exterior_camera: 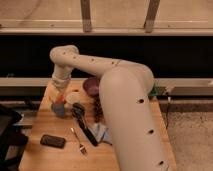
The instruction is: Place apple in plastic cup
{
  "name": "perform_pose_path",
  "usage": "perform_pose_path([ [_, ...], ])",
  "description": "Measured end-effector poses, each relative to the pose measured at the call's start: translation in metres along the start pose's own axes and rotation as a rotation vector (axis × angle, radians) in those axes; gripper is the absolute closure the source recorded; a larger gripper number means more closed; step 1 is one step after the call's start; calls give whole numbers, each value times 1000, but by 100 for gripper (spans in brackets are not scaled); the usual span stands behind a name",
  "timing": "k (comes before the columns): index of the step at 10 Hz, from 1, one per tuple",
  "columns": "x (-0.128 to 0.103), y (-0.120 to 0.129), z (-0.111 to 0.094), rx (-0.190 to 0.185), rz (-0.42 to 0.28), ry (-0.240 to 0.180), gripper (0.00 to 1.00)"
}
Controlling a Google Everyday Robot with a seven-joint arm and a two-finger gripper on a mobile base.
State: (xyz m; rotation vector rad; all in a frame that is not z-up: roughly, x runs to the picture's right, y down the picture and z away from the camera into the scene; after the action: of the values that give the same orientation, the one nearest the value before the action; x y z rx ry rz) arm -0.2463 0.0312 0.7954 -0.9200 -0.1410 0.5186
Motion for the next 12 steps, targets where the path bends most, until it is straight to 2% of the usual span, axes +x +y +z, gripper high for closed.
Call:
perform_pose_path([
  [4, -2, 4, 17, -47, -15, 30, 96],
  [6, -2, 3, 23, -69, -19, 43, 77],
  [10, -1, 2, 25, -88, -9, 68, 37],
  [11, -1, 3, 25, -93, -12, 68, 32],
  [12, 2, 1, 24, -93, -10, 66, 30],
])
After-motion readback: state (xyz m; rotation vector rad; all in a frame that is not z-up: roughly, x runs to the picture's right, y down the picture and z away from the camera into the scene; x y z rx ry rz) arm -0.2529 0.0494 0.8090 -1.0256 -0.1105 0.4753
